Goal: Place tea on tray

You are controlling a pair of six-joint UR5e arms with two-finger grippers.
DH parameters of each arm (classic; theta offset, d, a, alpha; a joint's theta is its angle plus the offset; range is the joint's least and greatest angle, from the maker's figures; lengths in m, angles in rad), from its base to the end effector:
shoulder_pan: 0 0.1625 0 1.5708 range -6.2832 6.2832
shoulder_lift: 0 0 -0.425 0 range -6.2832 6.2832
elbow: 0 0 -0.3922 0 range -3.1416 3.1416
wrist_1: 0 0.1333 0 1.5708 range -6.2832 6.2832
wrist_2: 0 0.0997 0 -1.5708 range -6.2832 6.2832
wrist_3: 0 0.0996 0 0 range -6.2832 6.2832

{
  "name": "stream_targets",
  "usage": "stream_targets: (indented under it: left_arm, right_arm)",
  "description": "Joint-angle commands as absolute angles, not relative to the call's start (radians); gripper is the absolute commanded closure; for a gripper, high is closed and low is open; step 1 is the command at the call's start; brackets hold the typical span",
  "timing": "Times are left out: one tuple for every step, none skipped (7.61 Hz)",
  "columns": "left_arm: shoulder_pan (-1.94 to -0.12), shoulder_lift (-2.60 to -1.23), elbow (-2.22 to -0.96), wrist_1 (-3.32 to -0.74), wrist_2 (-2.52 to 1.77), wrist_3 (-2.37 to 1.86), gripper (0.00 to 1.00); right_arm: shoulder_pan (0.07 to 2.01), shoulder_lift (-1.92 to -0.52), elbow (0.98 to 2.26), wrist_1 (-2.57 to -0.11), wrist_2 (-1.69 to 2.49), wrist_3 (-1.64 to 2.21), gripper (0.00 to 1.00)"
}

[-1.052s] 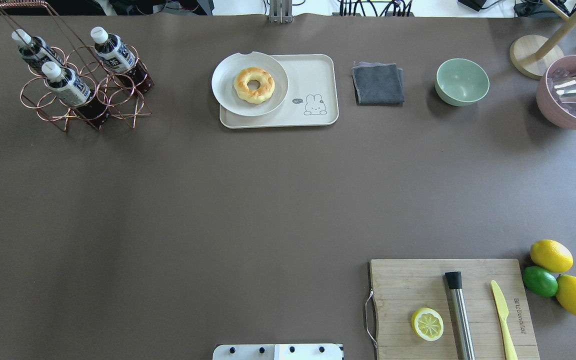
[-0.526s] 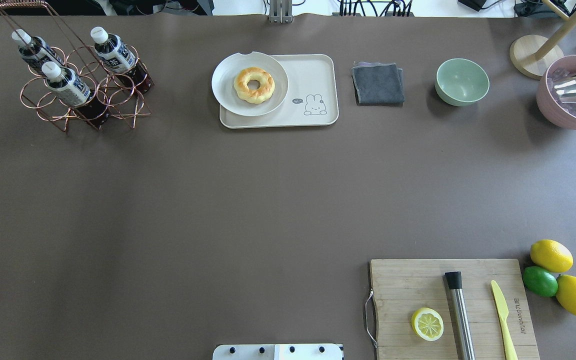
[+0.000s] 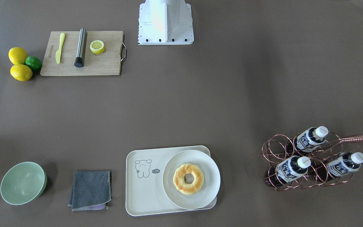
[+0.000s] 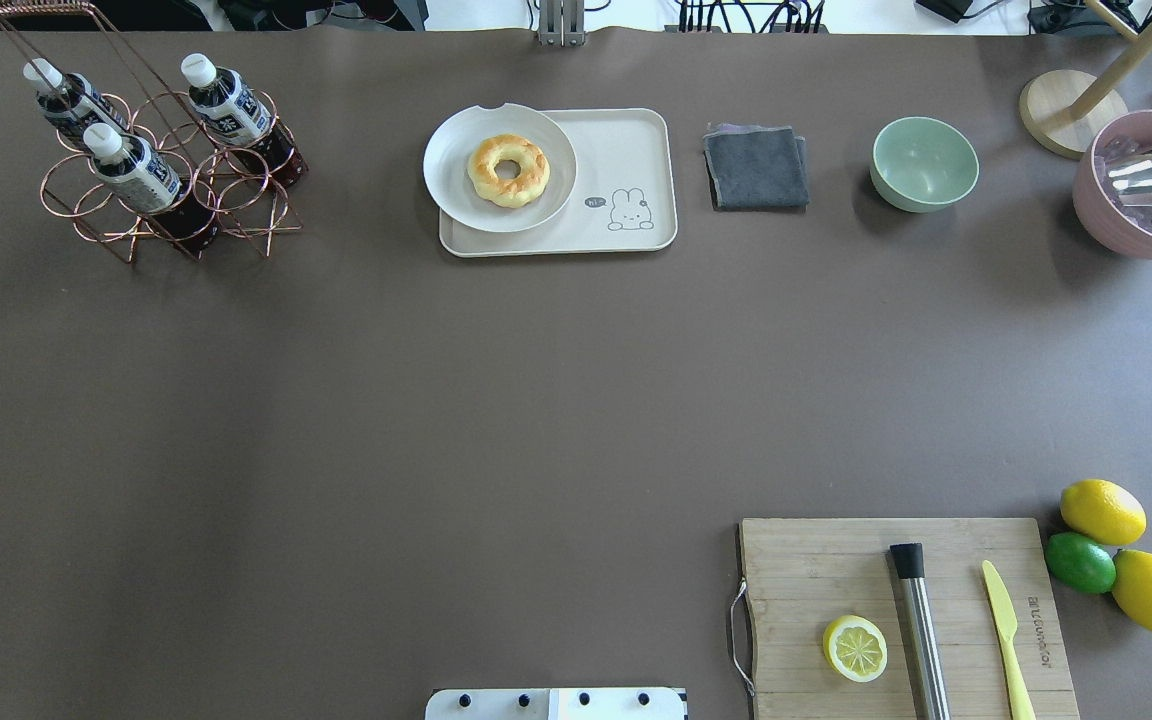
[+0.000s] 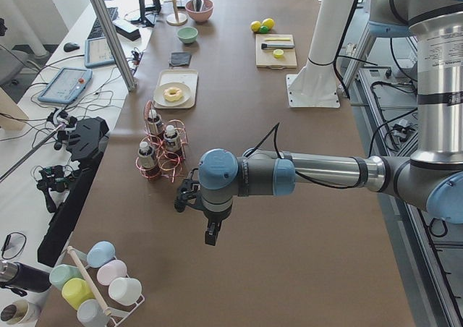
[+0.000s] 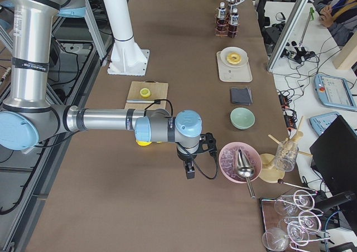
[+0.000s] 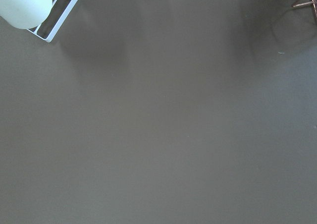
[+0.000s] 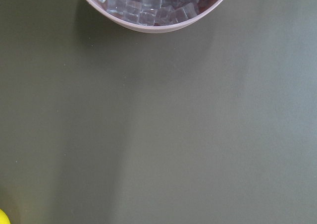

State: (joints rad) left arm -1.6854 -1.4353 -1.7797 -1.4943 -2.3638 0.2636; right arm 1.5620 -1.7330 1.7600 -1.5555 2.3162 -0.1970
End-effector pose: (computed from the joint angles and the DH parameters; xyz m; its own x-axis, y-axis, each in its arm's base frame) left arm -0.1115 -0.4232 0.6250 0.7026 0.1793 -0.6887 -0.0712 0.9806 0.1827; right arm 0.0620 -0.4267 0.6402 0.7186 -0.2300 0.6563 0.1524 0.9729 0.1741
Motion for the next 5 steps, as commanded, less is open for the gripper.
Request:
stream_targets:
  left_arm:
    - [-1.692,-1.436,-1.767,-1.494,-2.361,0.262,0.02]
    - [-1.693,-1.433,-1.782,-1.493,-2.359,0.262,0.02]
    - [-1.694,-1.433,-1.776,-1.493,-2.359,0.264,0.02]
    - [-1.694,-1.433,-1.773,-1.491,-2.359,0.264,0.02]
    - [-1.694,-1.433,-1.775,-1.488,-2.359,0.262,0.02]
  right_arm:
    - [1.562,-1.733,1.763,-1.557,2.318,-0.198,0.00]
    - [1.563,-1.733,1.764,-1.557,2.319,-0.198,0.00]
    - [1.562,-1.733,1.763,-1.557,2.321,-0.198,0.00]
    - [1.563,-1.733,1.764,-1.557,2.325,-0.198,0.00]
    - [1.563,-1.735,1.763,-1.555,2.339,-0.198,0.00]
